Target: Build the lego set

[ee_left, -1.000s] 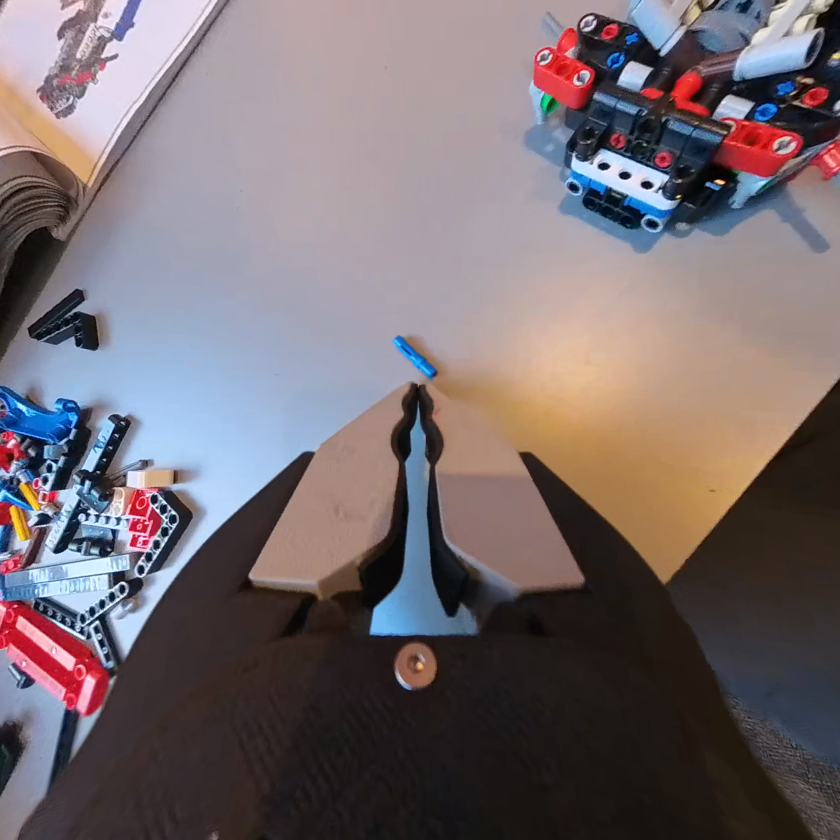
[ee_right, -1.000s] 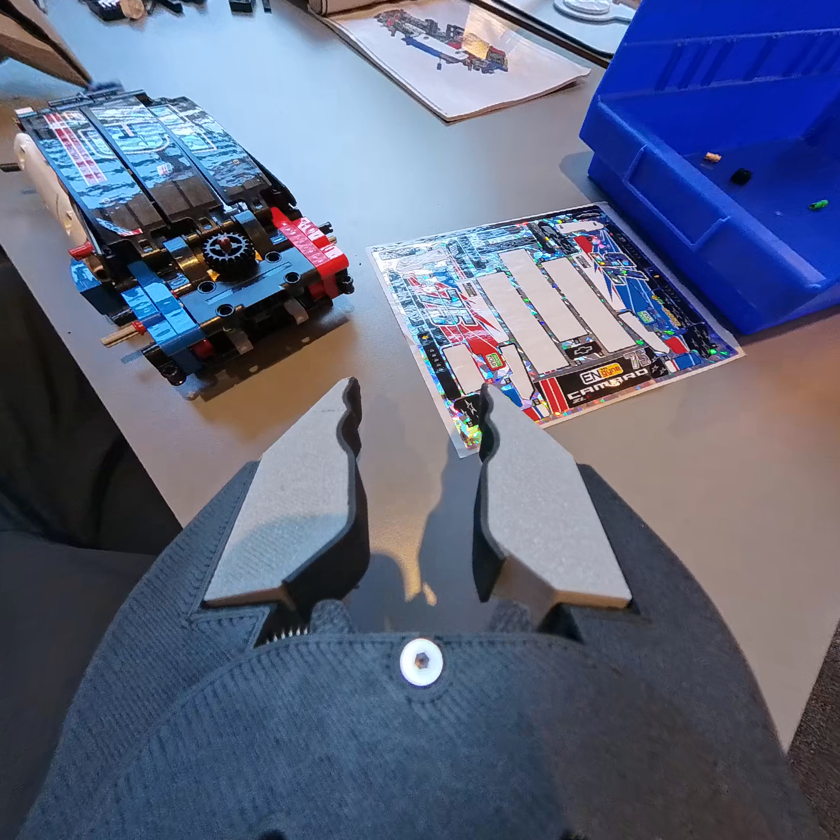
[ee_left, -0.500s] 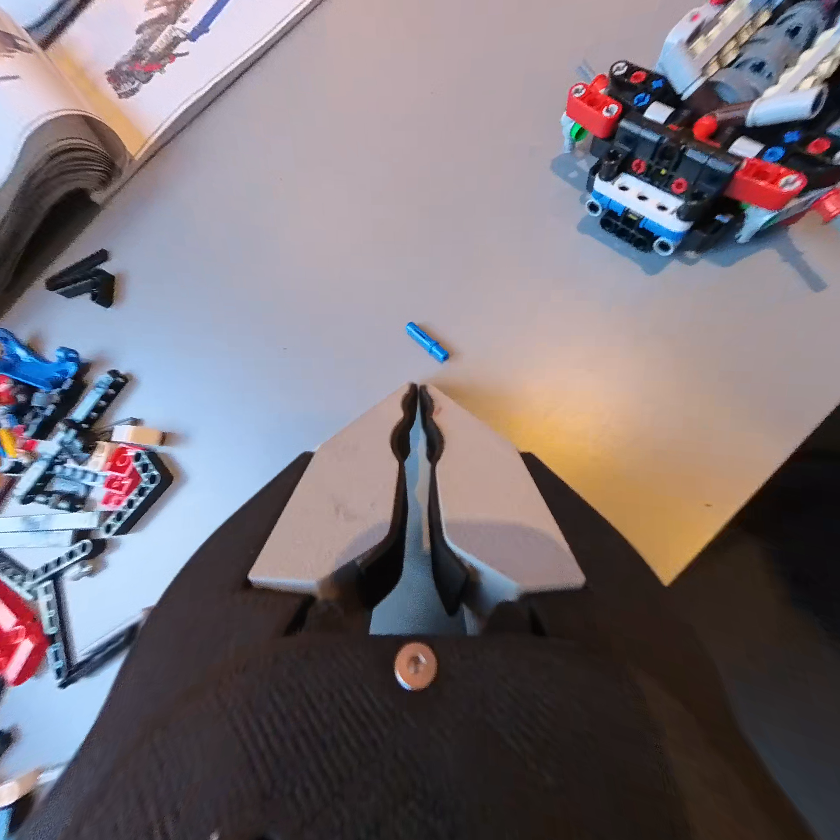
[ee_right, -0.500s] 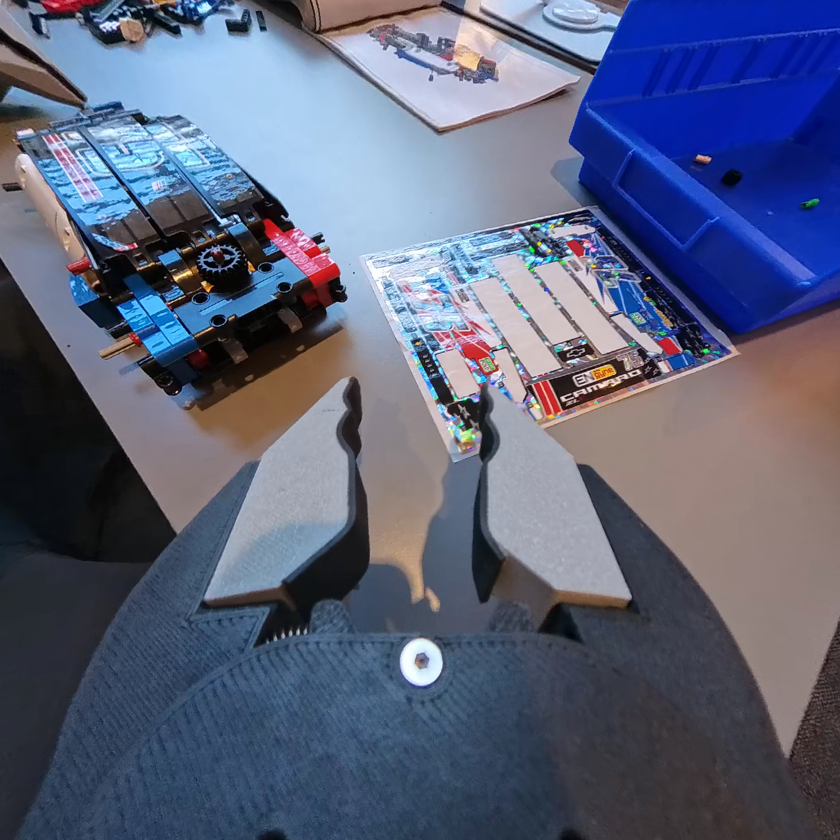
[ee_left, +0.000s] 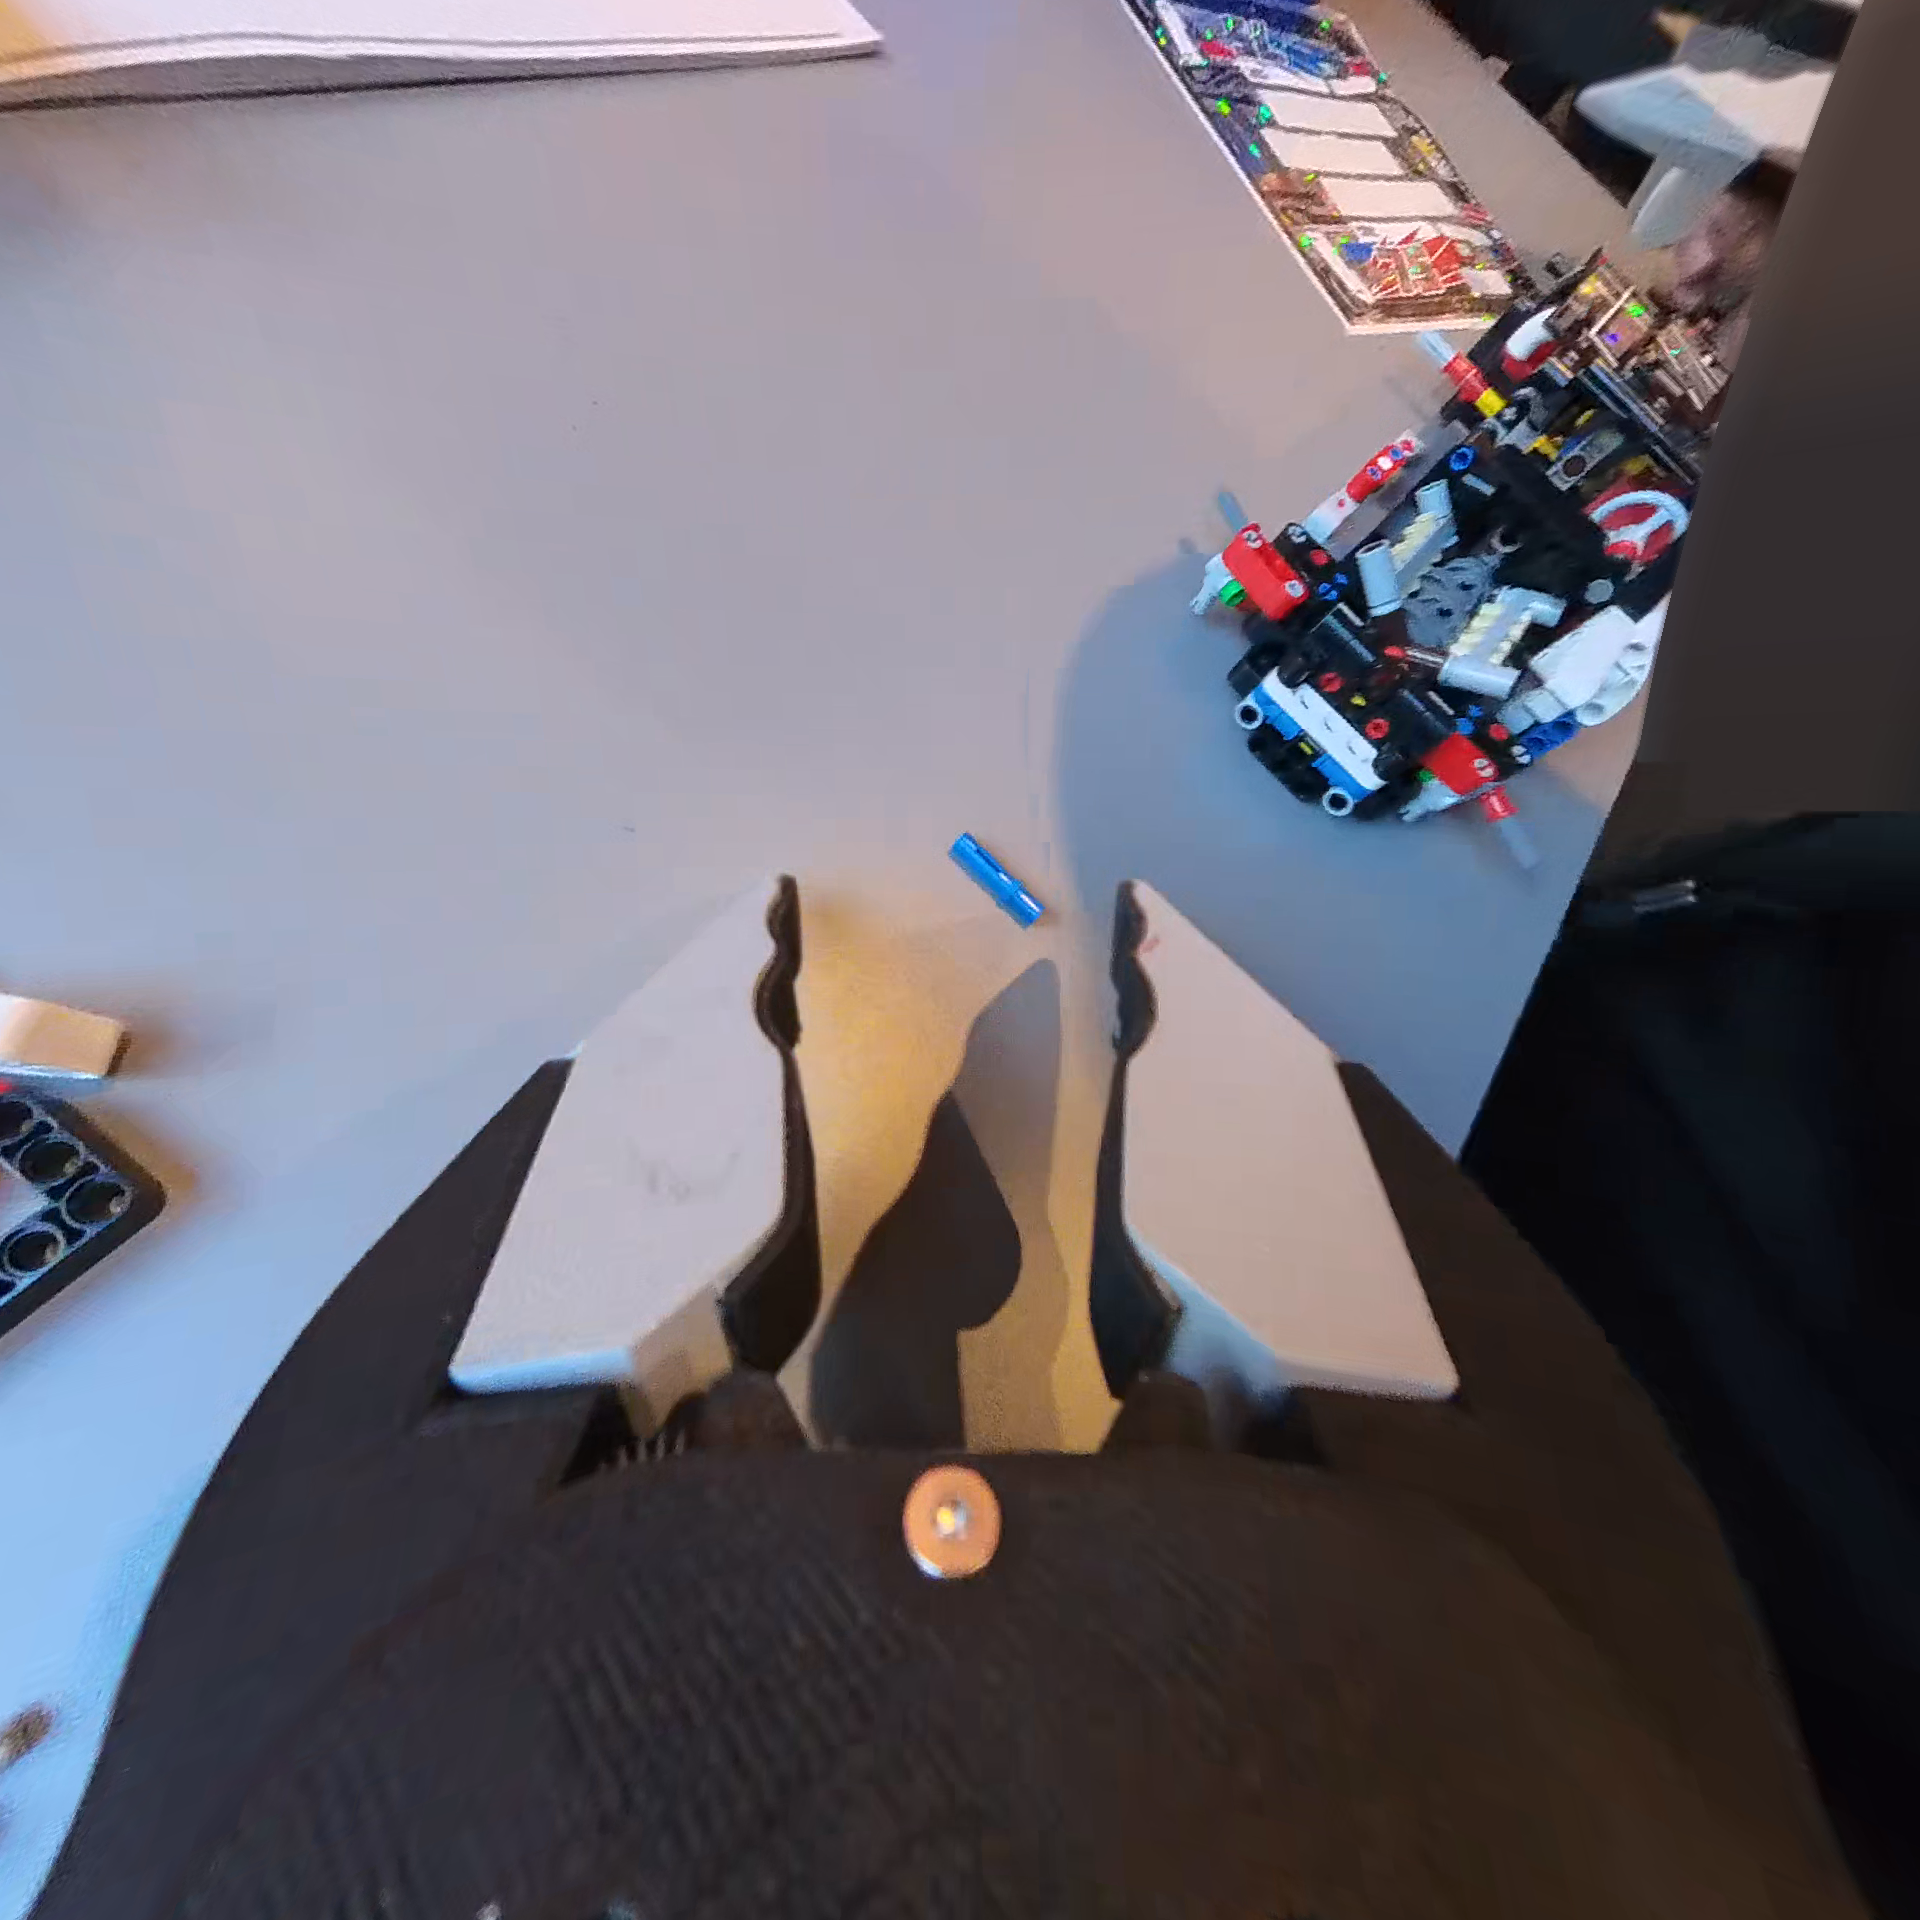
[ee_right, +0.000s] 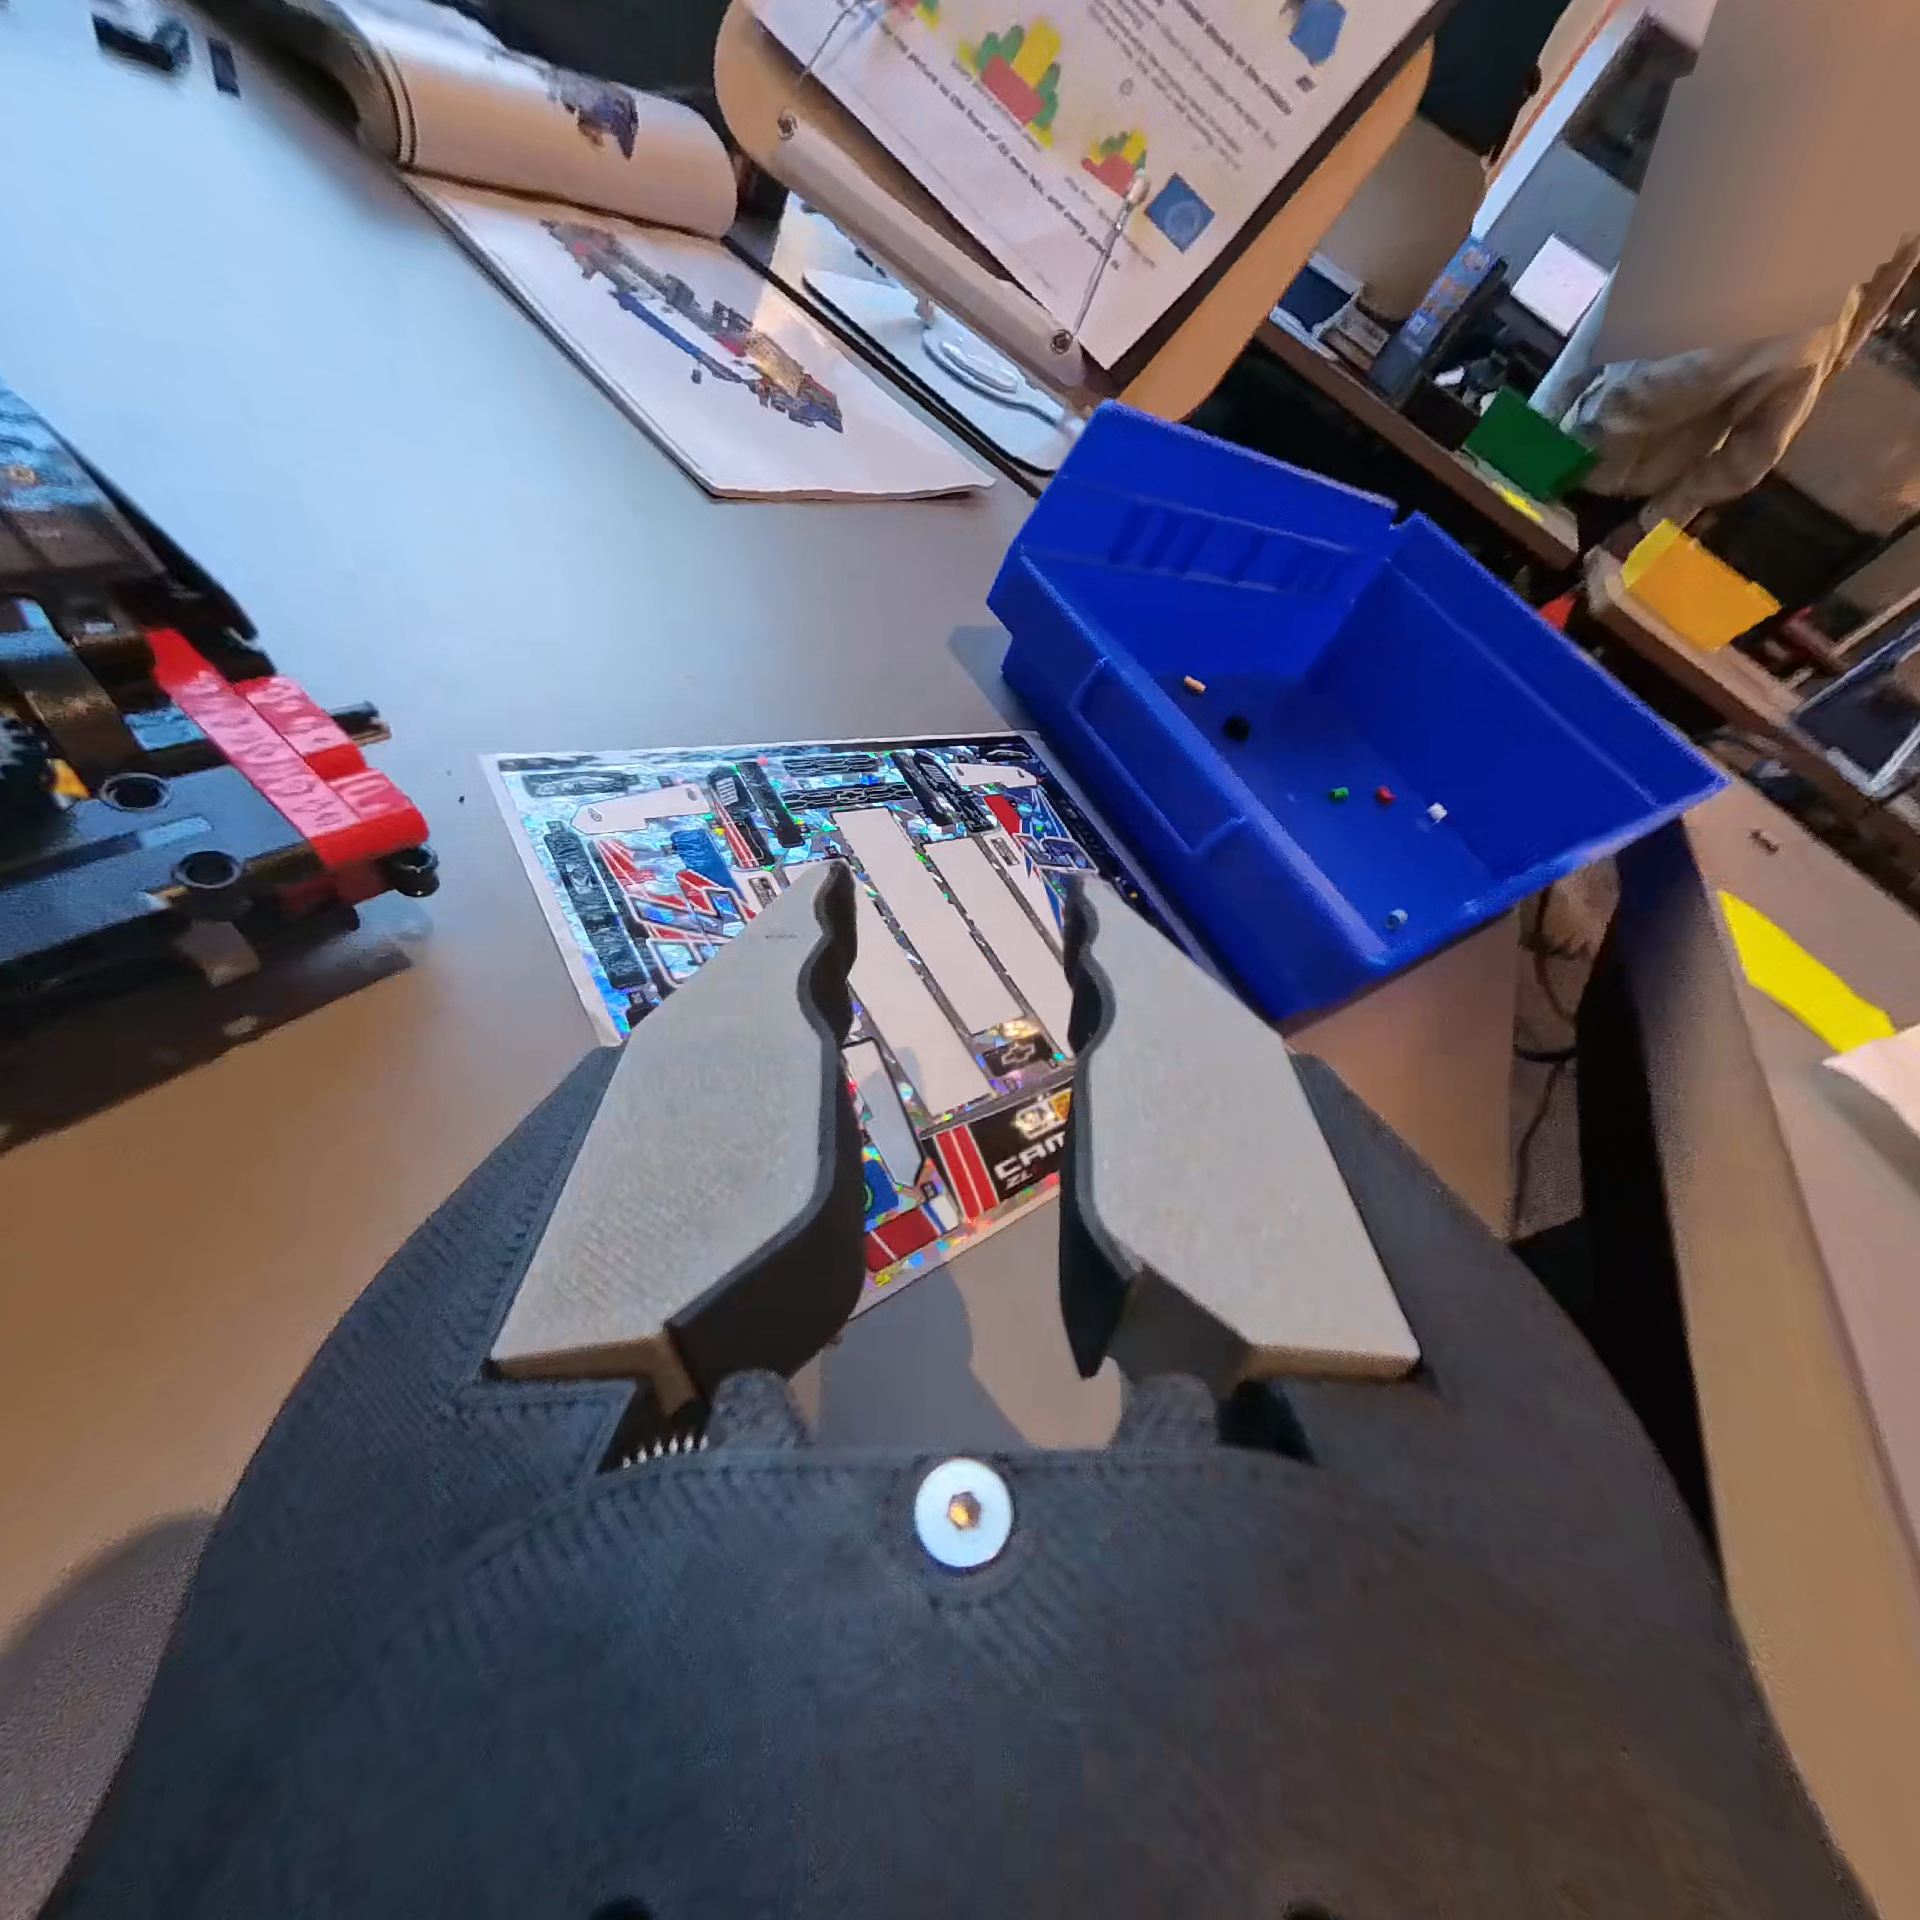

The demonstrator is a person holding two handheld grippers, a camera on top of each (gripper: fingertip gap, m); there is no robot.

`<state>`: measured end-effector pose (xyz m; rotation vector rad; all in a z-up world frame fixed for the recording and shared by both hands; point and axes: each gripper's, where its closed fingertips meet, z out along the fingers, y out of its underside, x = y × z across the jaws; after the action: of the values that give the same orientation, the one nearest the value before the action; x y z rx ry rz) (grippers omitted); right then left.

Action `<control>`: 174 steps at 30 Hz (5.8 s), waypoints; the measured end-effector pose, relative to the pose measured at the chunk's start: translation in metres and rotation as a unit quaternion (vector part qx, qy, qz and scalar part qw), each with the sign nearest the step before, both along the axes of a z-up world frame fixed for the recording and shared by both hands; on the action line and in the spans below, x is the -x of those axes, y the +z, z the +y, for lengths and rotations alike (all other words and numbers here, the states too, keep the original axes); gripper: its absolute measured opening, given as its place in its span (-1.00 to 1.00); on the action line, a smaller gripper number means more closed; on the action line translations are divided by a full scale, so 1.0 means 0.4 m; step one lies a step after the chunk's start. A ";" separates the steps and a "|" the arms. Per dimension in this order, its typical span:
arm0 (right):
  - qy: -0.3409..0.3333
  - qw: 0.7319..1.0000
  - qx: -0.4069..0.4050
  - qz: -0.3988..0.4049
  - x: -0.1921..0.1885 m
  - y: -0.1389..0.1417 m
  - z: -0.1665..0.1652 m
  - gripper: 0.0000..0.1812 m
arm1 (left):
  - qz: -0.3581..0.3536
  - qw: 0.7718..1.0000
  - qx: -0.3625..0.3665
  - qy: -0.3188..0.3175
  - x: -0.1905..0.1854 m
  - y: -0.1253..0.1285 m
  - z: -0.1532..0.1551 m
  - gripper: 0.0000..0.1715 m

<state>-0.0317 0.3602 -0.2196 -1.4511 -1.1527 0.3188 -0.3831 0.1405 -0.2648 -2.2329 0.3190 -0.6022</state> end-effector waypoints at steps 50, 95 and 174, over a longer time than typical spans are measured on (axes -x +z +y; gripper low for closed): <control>0.255 0.951 0.170 -0.029 0.202 0.057 -0.718 -0.67 | 0.091 0.990 -0.104 0.012 -0.162 0.060 -0.055 -0.97; -0.037 0.988 0.109 -0.100 0.079 0.016 -0.410 -0.53 | 0.184 0.972 -0.046 0.142 -0.116 -0.033 -0.026 -0.52; -0.064 0.993 0.086 -0.054 -0.015 0.144 -0.348 -0.25 | 0.269 0.959 0.031 -0.083 -0.081 -0.019 -0.026 -0.73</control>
<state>-0.0258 0.2211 -0.1620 -1.7025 -1.1331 0.2574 -0.3505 0.1301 -0.2724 -2.4179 0.7764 -0.0734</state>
